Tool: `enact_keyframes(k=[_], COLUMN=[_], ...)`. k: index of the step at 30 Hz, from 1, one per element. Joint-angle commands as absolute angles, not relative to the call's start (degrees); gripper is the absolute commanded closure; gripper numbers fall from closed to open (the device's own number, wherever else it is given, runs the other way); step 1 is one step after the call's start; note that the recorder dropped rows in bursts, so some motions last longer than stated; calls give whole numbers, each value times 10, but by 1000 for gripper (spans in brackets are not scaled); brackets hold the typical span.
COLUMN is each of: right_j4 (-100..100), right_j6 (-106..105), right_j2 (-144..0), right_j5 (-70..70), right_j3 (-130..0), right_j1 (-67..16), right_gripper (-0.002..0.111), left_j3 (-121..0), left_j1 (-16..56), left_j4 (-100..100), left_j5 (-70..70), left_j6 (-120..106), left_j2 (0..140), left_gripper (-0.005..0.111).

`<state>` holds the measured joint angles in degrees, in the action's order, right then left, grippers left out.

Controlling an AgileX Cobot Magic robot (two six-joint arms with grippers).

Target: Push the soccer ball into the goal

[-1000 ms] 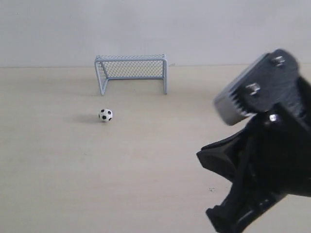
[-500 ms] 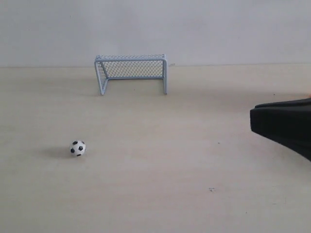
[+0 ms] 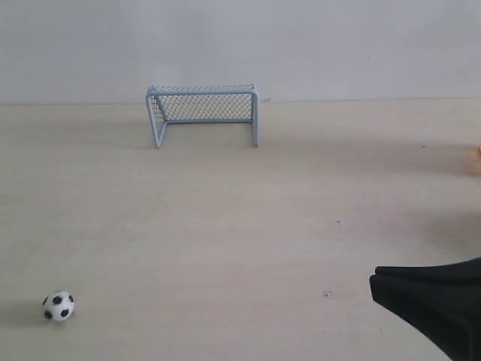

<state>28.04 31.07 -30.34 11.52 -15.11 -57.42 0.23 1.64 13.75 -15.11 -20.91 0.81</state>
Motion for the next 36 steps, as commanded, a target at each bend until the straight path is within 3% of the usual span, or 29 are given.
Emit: enact_keyframes(k=[1, 9, 15, 26, 36], right_j4=[287, 273, 273, 292, 297], right_j6=[328, 357, 406, 387, 381], right_j2=[-253, -129, -57, 0, 0], right_j5=[30, -18, 0, 229, 234], right_j3=[-97, -9, 0, 0, 0], right_j1=[-482, -243, -143, -90, -90], right_gripper=[108, 108, 108, 108, 108], left_j3=[0, 0, 0, 0, 0], left_j1=[18, 18, 18, 18, 18], left_j4=[140, 140, 140, 140, 140], left_j5=[-146, -146, -146, -146, -146], left_j6=[-206, -206, -206, -206, -206], left_j2=[10, 10, 10, 10, 10], left_gripper=[100, 100, 100, 100, 100])
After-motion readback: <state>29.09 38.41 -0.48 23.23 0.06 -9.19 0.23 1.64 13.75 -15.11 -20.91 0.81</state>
